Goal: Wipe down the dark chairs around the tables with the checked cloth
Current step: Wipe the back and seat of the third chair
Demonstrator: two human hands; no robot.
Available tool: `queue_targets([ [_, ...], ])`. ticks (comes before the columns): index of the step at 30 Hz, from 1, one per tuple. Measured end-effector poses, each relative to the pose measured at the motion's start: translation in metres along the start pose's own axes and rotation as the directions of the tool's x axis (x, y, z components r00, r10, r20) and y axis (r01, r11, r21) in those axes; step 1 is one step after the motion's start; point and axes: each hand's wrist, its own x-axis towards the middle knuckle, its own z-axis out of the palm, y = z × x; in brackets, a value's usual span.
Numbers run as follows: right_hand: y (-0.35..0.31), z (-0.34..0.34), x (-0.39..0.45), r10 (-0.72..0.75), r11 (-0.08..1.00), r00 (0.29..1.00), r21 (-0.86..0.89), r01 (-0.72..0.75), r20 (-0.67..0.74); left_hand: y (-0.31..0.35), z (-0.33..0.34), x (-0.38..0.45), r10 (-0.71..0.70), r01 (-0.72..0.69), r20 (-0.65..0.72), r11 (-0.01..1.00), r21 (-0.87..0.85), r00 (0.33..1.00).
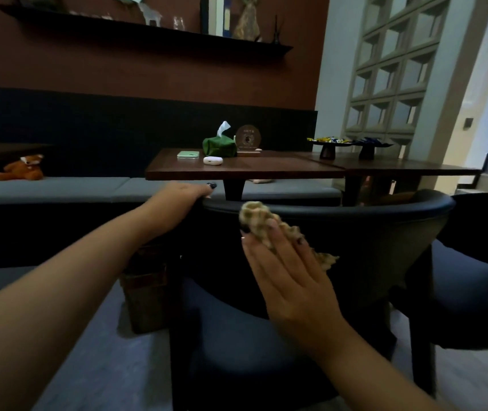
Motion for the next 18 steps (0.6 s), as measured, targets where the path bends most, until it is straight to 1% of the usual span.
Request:
queue_targets([
  [2,0.01,0.0,-0.016,0.101,0.995,0.994,-0.005,-0.101,-0.037,0.034,-0.007,0.002,-0.022,0.025,0.089,0.999,-0.034,0.996],
  [4,0.02,-0.002,-0.03,0.241,0.97,0.968,0.051,-0.238,-0.076,0.066,-0.008,0.005,-0.048,0.071,0.154,0.987,-0.146,0.987],
  [6,0.027,-0.003,-0.039,0.386,0.921,0.914,0.109,-0.374,-0.126,0.1,-0.003,0.009,0.029,0.003,0.274,0.993,-0.115,0.961],
  [8,0.031,-0.004,-0.042,0.51,0.857,0.844,0.176,-0.484,-0.163,0.135,0.005,0.014,0.105,-0.08,0.389,0.994,-0.08,0.915],
  [10,0.037,-0.005,-0.041,0.588,0.8,0.792,0.262,-0.539,-0.166,0.169,0.018,0.023,0.146,-0.138,0.442,0.989,-0.052,0.885],
  [13,0.046,-0.006,-0.042,0.64,0.745,0.751,0.37,-0.555,-0.162,0.209,0.039,0.038,0.177,-0.172,0.504,0.984,-0.056,0.846],
  [14,0.05,-0.007,-0.041,0.697,0.686,0.7,0.429,-0.587,-0.156,0.215,0.042,0.041,0.168,-0.152,0.514,0.986,-0.075,0.841],
  [15,0.058,-0.009,-0.04,0.786,0.579,0.602,0.513,-0.634,-0.143,0.221,0.044,0.045,0.158,-0.115,0.526,0.987,-0.113,0.836],
  [16,0.068,-0.012,-0.038,0.88,0.424,0.463,0.613,-0.667,-0.105,0.225,0.045,0.047,0.151,-0.073,0.539,0.984,-0.164,0.828],
  [17,0.078,-0.014,-0.037,0.94,0.278,0.336,0.688,-0.67,-0.052,0.226,0.045,0.05,0.151,-0.044,0.554,0.979,-0.201,0.819],
  [18,0.09,-0.015,-0.037,0.968,0.186,0.251,0.722,-0.666,-0.018,0.226,0.045,0.051,0.149,-0.037,0.567,0.978,-0.205,0.81],
])
